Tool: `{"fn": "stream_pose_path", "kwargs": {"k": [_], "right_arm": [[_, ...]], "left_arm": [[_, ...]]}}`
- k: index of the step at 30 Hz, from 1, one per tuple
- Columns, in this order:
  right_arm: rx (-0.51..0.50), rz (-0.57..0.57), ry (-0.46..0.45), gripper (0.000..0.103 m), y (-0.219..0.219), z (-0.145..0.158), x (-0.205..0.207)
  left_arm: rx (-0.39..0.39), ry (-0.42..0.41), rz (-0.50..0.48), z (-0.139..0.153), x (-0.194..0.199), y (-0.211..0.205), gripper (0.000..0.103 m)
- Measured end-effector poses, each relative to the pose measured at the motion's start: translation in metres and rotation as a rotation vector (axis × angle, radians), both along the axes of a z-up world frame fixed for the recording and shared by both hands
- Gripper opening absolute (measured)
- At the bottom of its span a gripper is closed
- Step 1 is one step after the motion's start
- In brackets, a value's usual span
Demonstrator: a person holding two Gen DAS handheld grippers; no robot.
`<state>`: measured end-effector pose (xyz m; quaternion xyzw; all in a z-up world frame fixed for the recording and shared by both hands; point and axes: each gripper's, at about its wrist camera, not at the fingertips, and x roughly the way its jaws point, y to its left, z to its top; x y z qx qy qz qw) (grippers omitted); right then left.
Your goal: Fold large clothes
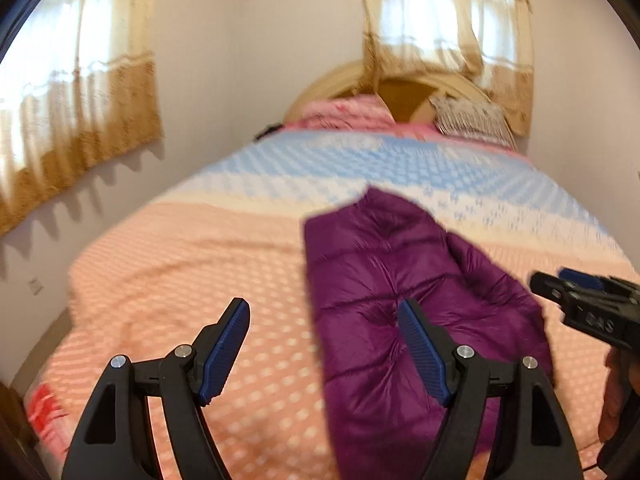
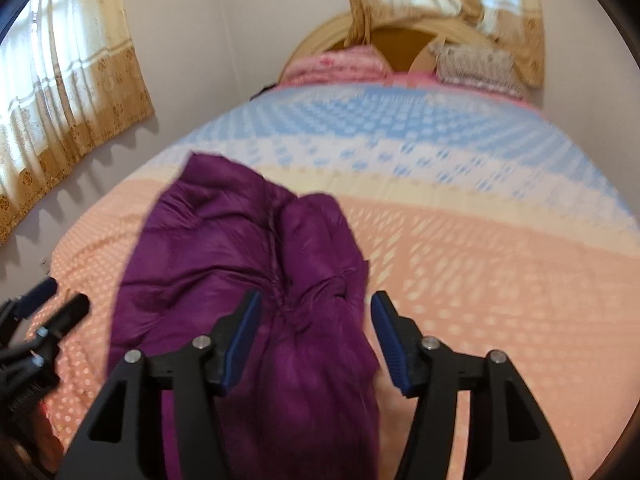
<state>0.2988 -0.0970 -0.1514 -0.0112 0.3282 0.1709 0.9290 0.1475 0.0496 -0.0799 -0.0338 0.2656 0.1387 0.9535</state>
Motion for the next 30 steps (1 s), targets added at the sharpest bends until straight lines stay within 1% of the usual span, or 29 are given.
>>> {"fn": "stream_pose_path", "kwargs": {"k": [2, 4, 5, 8, 10, 11, 13, 14, 16, 18, 20, 21, 30], "right_arm": [[-0.004, 0.003, -0.039, 0.061, -0.015, 0.020, -0.033], [-0.009, -0.007, -0.093, 0.068, -0.033, 0.039, -0.069], [-0.005, -0.022, -0.106, 0.072, -0.040, 0.044, -0.081], [0.007, -0.035, -0.146, 0.072, -0.054, 0.060, -0.127], [0.023, -0.059, -0.172, 0.073, -0.061, 0.067, -0.145], [0.038, -0.052, -0.177, 0.074, -0.064, 0.071, -0.149], [0.038, -0.055, -0.192, 0.074, -0.064, 0.078, -0.149], [0.036, -0.058, -0.205, 0.074, -0.063, 0.079, -0.148], [0.048, -0.057, -0.202, 0.074, -0.061, 0.080, -0.147], [0.052, -0.053, -0.202, 0.074, -0.059, 0.079, -0.145], [0.048, -0.052, -0.195, 0.074, -0.058, 0.075, -0.144], [0.051, -0.051, -0.194, 0.074, -0.060, 0.074, -0.149], [0.062, -0.041, -0.188, 0.074, -0.063, 0.073, -0.154]], "left_arm": [[0.007, -0.052, 0.000, 0.024, -0.034, -0.001, 0.077], [0.032, -0.081, 0.012, 0.039, -0.061, -0.003, 0.077], [0.040, -0.082, 0.036, 0.046, -0.075, -0.004, 0.077], [0.010, -0.121, 0.052, 0.061, -0.111, -0.009, 0.077], [0.007, -0.141, 0.057, 0.066, -0.126, -0.013, 0.077], [0.010, -0.146, 0.059, 0.068, -0.129, -0.014, 0.077], [0.010, -0.163, 0.070, 0.071, -0.134, -0.013, 0.077], [0.008, -0.162, 0.074, 0.072, -0.132, -0.012, 0.077], [0.000, -0.153, 0.078, 0.071, -0.129, -0.010, 0.077], [0.002, -0.149, 0.086, 0.067, -0.129, -0.008, 0.077], [-0.011, -0.135, 0.069, 0.062, -0.125, -0.008, 0.077], [-0.003, -0.132, 0.070, 0.061, -0.123, -0.009, 0.077], [-0.012, -0.110, 0.056, 0.054, -0.121, -0.008, 0.077]]}}
